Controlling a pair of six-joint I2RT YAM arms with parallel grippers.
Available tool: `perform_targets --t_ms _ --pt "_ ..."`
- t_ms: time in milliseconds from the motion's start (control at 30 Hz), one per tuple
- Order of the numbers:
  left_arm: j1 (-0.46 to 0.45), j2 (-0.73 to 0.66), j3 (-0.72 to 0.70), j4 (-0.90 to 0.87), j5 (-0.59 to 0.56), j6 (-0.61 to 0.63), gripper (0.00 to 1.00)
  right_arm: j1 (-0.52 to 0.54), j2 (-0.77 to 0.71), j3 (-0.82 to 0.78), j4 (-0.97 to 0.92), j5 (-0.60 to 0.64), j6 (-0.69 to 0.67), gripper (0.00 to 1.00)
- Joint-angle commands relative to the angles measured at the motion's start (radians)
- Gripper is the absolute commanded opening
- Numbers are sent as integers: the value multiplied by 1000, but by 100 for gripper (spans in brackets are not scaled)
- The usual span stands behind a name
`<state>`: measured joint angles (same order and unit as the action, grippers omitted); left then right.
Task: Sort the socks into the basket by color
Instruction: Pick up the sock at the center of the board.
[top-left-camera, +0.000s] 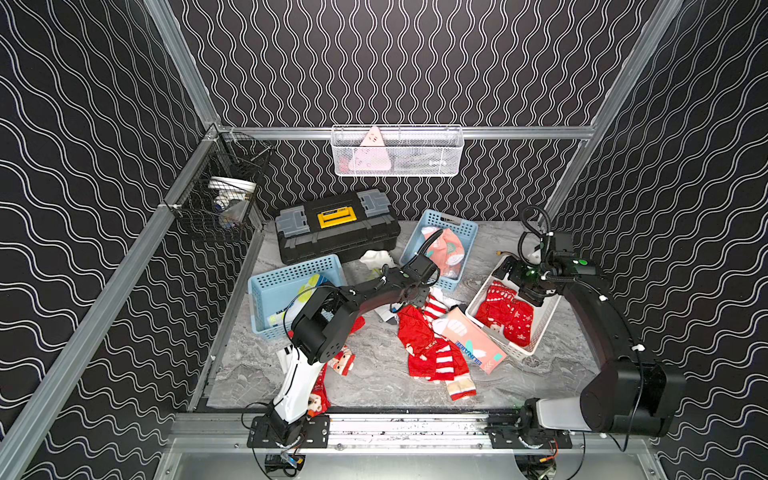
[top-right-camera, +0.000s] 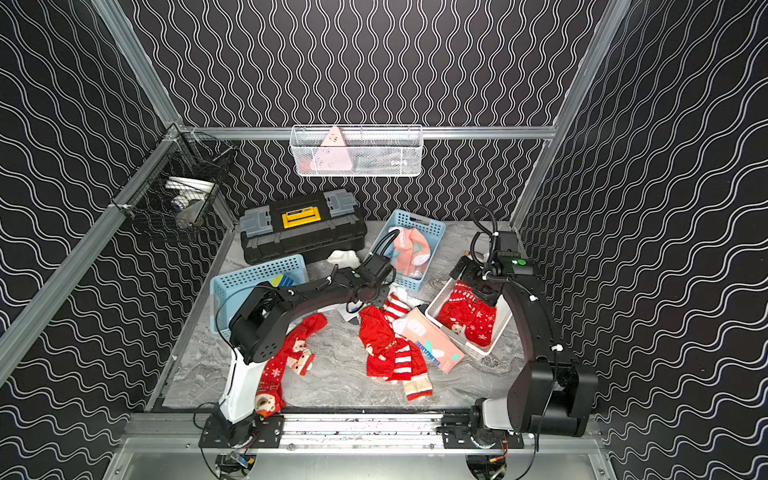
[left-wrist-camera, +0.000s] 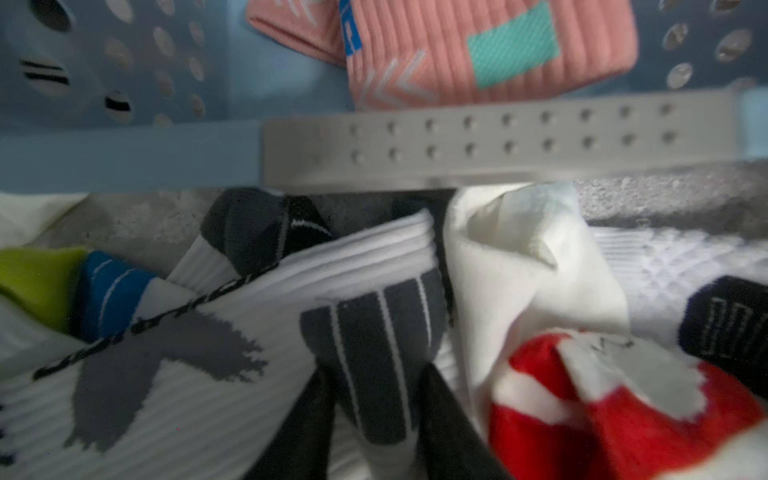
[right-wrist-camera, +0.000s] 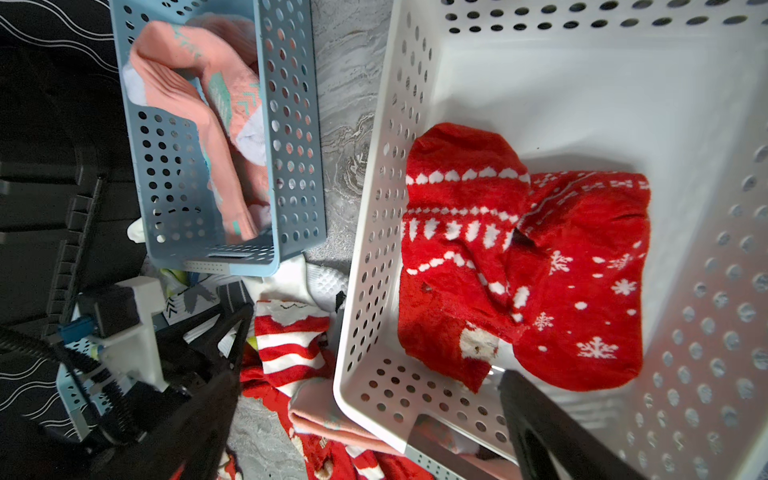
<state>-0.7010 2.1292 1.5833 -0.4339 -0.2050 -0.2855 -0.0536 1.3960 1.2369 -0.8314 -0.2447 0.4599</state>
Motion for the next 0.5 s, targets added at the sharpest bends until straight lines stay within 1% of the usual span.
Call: perform_targets --t_ms 0,67,100,267,367,467 --pt "-1 -10 -12 18 1 14 14 1 5 5 3 -13 1 100" --pt "0 -24 -20 17 1 16 4 1 1 2 5 -15 3 100" --pt "0 -38 -29 26 7 20 0 3 0 4 4 -16 3 100" --pt "0 -134 -54 41 39 31 0 9 1 17 -9 -25 -3 100" --pt "-1 -202 -56 36 83 38 0 18 1 22 -13 -25 -3 100" --pt "1 -251 -38 -9 120 39 0 24 3 21 -16 -30 -4 100"
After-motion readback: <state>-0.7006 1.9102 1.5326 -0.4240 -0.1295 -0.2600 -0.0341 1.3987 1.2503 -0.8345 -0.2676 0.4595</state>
